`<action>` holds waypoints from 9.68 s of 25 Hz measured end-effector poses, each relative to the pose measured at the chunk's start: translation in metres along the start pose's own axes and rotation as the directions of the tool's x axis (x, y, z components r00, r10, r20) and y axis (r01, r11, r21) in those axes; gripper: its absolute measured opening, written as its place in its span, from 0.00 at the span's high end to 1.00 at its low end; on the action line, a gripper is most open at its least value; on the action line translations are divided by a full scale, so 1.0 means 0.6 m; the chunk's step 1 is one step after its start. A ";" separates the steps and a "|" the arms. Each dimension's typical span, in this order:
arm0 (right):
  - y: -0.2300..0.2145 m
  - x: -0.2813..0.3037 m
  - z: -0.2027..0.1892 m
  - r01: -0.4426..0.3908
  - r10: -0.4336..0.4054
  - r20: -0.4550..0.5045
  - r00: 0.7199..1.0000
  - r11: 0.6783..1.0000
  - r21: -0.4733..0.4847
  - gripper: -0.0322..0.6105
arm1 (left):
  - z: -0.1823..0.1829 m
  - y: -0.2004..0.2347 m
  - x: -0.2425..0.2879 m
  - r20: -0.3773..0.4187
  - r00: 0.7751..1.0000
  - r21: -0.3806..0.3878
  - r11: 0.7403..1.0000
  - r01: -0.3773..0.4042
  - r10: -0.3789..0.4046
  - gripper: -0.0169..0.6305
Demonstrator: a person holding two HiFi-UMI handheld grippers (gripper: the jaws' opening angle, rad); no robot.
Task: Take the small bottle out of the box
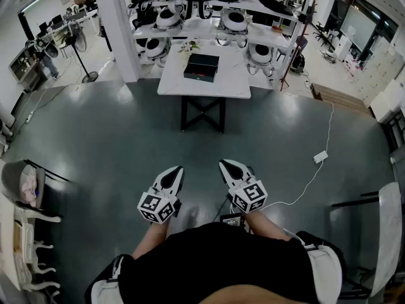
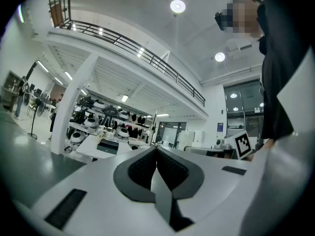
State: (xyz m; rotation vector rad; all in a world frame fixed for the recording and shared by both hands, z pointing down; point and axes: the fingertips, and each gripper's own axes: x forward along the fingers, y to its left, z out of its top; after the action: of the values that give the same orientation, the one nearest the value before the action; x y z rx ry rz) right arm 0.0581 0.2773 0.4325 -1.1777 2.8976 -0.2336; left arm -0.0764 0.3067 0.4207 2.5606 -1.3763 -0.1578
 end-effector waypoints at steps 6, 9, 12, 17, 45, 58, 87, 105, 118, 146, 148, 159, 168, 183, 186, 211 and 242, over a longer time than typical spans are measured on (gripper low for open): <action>-0.015 -0.010 0.006 0.014 -0.013 0.023 1.000 1.000 -0.008 0.90 | -0.015 -0.010 0.001 -0.015 1.000 0.028 0.999 -0.017 0.018 0.95; -0.016 -0.012 0.002 0.007 -0.008 0.029 1.000 1.000 0.013 0.90 | -0.025 -0.020 0.004 -0.039 0.999 0.033 0.999 -0.004 0.005 0.95; -0.014 -0.021 0.012 -0.007 0.002 0.086 0.996 0.999 0.052 0.90 | -0.032 -0.027 0.006 -0.045 0.999 0.025 1.000 -0.003 0.004 0.95; -0.027 -0.040 0.011 0.002 -0.007 0.078 0.997 0.998 0.056 0.90 | -0.024 -0.039 0.012 -0.030 0.999 0.040 0.999 -0.009 0.010 0.95; -0.161 -0.151 -0.045 -0.005 0.002 0.028 1.000 0.995 0.104 0.90 | -0.083 -0.142 0.119 -0.087 0.996 0.021 1.000 -0.017 0.019 0.95; -0.175 -0.145 -0.083 0.018 -0.020 0.012 1.000 0.992 0.123 0.90 | -0.111 -0.114 0.106 -0.113 0.993 -0.028 0.999 -0.042 0.039 0.95; -0.424 0.196 0.040 0.029 -0.028 0.032 0.999 0.999 -0.040 0.90 | -0.028 0.196 0.407 0.019 0.999 -0.051 0.998 -0.040 0.041 0.95; -0.504 0.343 0.030 -0.008 0.008 0.013 1.000 1.000 -0.022 0.90 | -0.038 0.334 0.483 0.020 0.992 -0.085 0.989 -0.124 0.126 0.95; -0.705 0.528 0.066 -0.027 0.027 0.044 0.999 1.000 0.001 0.90 | 0.042 0.462 0.718 0.010 0.991 0.000 0.991 -0.132 0.132 0.95; -0.725 1.011 0.049 -0.416 0.339 -0.474 0.813 0.907 -0.064 0.71 | 0.154 0.853 0.924 -0.043 0.978 0.163 0.968 -0.193 0.202 0.95; -0.724 1.036 0.021 -0.430 0.333 -0.549 0.767 0.901 -0.053 0.70 | 0.146 0.879 0.929 -0.053 0.982 0.143 0.974 -0.174 0.183 0.95; -0.743 1.077 -0.174 -0.496 0.298 -0.900 0.317 0.861 0.111 0.60 | 0.071 0.948 0.941 -0.128 0.989 0.003 0.998 -0.069 0.069 0.95; -0.748 1.057 -0.221 -0.487 0.232 -0.964 0.127 0.862 0.143 0.59 | 0.078 0.980 0.960 -0.132 0.991 -0.034 0.999 -0.005 0.001 0.95; -0.745 1.054 -0.275 -0.606 0.060 -0.997 0.045 0.795 0.021 0.58 | 0.064 0.991 0.972 -0.125 0.992 -0.070 0.997 0.010 -0.018 0.95; -0.751 1.057 -0.279 -0.604 0.036 -0.994 0.108 0.796 -0.037 0.58 | 0.060 0.994 0.965 -0.120 0.993 -0.072 0.997 0.001 -0.010 0.95; -0.766 1.010 0.256 -0.254 0.202 -0.264 0.943 0.950 -0.184 0.58 | 0.255 0.818 0.975 -0.011 1.000 0.196 0.981 0.011 -0.009 0.95; -0.771 0.628 0.198 0.078 -0.080 0.128 0.989 0.997 0.021 0.58 | 0.246 0.542 0.820 -0.021 1.000 0.245 0.969 -0.015 0.021 0.95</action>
State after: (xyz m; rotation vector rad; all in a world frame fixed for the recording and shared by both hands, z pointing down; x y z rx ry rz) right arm 0.1157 -0.3275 0.3990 -1.2568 2.7376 -0.1743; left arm -0.0966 -0.2986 0.3663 2.7351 -1.4941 0.0490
